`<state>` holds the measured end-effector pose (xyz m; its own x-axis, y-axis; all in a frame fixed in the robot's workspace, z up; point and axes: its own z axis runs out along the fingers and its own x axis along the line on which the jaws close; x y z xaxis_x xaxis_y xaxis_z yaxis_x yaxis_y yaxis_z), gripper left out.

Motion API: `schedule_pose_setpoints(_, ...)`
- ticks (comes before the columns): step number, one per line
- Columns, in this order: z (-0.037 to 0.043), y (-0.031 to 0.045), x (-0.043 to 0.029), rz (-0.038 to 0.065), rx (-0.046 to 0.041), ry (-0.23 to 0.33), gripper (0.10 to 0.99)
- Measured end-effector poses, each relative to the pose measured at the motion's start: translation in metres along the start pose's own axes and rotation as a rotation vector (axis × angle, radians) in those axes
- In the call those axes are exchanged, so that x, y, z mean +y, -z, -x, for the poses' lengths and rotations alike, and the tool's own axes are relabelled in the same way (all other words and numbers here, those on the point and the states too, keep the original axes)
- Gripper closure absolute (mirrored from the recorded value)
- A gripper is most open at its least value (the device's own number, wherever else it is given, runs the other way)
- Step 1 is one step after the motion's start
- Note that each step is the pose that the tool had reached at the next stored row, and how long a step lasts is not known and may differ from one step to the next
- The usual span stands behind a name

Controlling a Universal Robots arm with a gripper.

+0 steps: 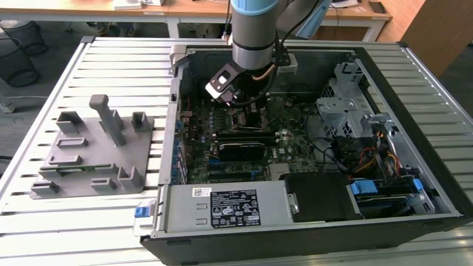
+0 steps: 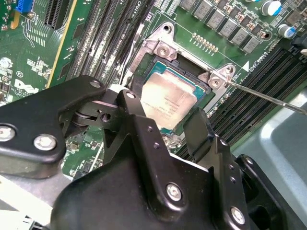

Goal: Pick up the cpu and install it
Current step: 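Place the cpu into insertion slot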

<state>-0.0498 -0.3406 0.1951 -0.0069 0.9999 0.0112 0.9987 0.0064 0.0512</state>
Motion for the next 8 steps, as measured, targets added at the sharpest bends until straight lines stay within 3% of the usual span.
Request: schedule_pose_setpoints(8,-0.0011,0.0,0.0001,0.0,0.0,0.001,0.475)
